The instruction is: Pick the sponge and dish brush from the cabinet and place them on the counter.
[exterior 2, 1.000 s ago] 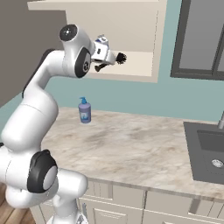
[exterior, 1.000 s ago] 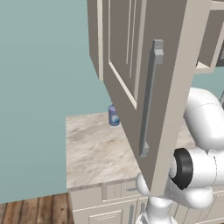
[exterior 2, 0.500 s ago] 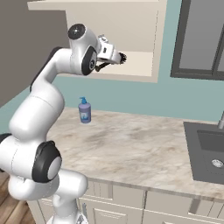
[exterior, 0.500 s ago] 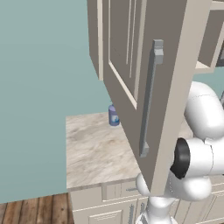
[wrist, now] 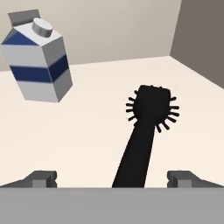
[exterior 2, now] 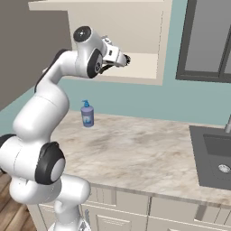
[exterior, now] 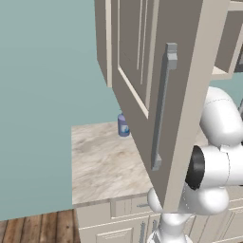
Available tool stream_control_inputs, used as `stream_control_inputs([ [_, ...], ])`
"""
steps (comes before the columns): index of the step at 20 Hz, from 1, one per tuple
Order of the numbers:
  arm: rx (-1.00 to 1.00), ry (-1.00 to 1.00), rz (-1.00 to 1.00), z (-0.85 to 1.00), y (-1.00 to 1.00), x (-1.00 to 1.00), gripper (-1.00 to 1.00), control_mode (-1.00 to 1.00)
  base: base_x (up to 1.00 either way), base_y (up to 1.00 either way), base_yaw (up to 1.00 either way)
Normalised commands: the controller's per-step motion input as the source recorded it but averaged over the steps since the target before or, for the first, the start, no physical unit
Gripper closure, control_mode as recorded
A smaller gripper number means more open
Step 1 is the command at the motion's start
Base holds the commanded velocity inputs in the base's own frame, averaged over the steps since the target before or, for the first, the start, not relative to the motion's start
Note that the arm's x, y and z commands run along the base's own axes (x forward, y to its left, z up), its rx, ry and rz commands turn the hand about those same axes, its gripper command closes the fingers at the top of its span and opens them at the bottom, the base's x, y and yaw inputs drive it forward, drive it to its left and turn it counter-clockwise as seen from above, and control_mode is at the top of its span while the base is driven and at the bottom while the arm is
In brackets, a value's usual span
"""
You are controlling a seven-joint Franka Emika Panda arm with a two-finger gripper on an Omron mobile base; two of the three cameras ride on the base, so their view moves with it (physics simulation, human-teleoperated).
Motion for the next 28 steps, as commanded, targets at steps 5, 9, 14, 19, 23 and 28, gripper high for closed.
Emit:
stream_control_inputs([
  [5, 0.00, 0.01, 0.00, -0.11, -0.02, 0.06, -1.00, -1.00, 0.00, 0.00, 0.00],
  [9, 0.00, 0.02, 0.00, -0.21, -0.01, 0.04, -1.00, -1.00, 0.00, 0.00, 0.00],
  [14, 0.00, 0.04, 0.00, -0.22, 0.00, 0.02, -1.00, -1.00, 0.00, 0.00, 0.00],
  [19, 0.00, 0.04, 0.00, -0.09, 0.00, 0.02, -1.00, -1.00, 0.00, 0.00, 0.00],
  [23, 0.00, 0.10, 0.00, -0.10, 0.00, 0.03, -1.00, -1.00, 0.00, 0.00, 0.00],
  [28, -0.03, 0.04, 0.00, -0.41, 0.00, 0.11, -1.00, -1.00, 0.00, 0.00, 0.00],
])
